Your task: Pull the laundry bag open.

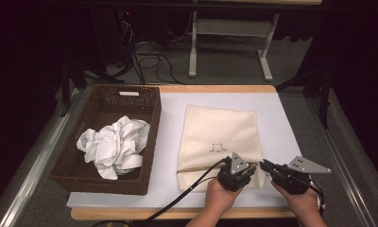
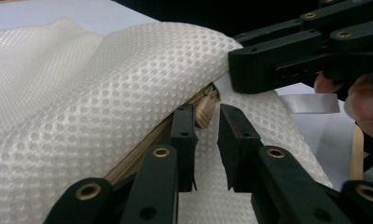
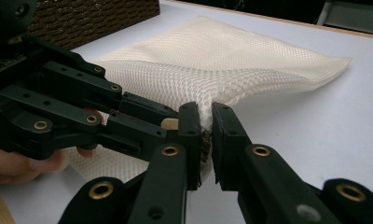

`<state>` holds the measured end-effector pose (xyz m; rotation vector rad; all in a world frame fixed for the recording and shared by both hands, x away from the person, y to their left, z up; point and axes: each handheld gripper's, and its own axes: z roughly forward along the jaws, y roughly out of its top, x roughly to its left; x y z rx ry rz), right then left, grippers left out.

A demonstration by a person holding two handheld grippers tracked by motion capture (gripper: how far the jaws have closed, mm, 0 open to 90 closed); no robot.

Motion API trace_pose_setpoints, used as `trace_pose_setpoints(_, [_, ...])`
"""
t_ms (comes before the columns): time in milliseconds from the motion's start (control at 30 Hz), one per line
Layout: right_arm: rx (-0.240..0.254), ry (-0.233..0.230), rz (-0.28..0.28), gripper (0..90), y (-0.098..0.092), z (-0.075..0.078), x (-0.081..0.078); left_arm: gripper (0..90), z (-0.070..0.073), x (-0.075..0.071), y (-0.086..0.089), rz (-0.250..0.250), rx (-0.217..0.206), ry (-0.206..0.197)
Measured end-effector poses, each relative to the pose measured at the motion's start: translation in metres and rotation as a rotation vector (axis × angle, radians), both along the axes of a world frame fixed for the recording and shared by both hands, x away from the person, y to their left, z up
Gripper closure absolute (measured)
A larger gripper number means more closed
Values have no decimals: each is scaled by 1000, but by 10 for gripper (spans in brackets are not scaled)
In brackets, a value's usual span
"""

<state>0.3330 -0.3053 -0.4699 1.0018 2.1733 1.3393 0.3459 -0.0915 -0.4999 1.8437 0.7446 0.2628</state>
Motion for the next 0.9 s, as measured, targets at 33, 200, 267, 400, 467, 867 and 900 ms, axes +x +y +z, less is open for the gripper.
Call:
trace_pose_setpoints(33, [0,-1,0,842,0,0,0,788,0,0,0,-1,2,-4])
trace_pose_setpoints(200, [-3,4,-2,843,2,-1,-1,823,2,0,-1,-2,-1,-9])
trace_pose_setpoints(267, [-5,2,-1,842,1,-1,0,841,3,0,-2,-4,2,-20])
trace_pose_setpoints(400, [-8,-1,2,842,1,-1,0,865,4,-1,-2,-6,4,-28])
trace_pose_setpoints(467, [-10,-1,3,842,1,-1,0,866,3,-2,-2,-6,6,-30])
trace_pose_setpoints(867, [-26,11,-18,844,1,-1,0,870,3,-7,0,-12,8,-41])
trace_pose_setpoints(900, [-28,16,-17,844,2,-1,0,870,4,-8,1,-12,8,-43])
